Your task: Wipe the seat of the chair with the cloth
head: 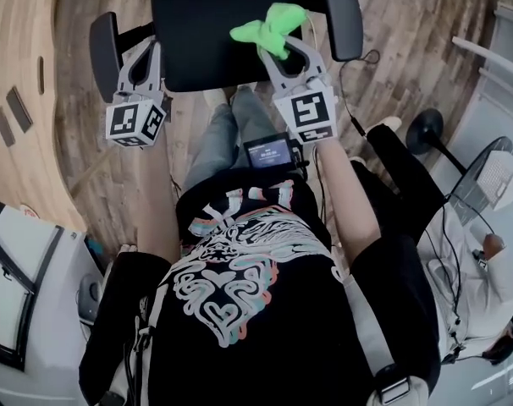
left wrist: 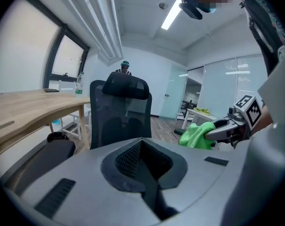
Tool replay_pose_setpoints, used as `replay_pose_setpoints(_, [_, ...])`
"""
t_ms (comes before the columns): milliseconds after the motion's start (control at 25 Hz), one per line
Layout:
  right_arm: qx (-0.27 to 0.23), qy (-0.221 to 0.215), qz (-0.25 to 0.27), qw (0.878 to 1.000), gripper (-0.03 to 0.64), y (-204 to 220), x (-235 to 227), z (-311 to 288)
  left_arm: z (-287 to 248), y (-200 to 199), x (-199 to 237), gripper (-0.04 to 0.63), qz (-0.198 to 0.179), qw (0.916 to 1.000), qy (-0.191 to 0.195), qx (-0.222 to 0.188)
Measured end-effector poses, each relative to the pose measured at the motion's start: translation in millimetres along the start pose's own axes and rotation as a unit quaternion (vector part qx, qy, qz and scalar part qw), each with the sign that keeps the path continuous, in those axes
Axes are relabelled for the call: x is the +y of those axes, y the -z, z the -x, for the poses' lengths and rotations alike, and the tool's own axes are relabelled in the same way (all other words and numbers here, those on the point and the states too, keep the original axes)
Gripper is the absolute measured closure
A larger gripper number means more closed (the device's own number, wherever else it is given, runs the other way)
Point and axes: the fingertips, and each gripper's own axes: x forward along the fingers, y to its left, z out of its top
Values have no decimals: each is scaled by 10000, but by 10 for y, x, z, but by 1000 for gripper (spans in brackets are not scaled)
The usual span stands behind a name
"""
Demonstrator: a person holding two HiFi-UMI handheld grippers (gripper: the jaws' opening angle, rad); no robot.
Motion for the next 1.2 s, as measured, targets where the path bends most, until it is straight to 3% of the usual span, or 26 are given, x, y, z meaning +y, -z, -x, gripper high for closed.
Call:
replay_pose_setpoints(440, [432, -217, 187, 9987, 512, 501, -21, -255, -136, 587, -14, 597, -224, 9981, -29, 576])
replay_pose_setpoints(1200, [1386, -479, 388, 9884, 512, 1584, 112, -813, -390, 1559, 157, 597, -92, 9932, 180, 1143])
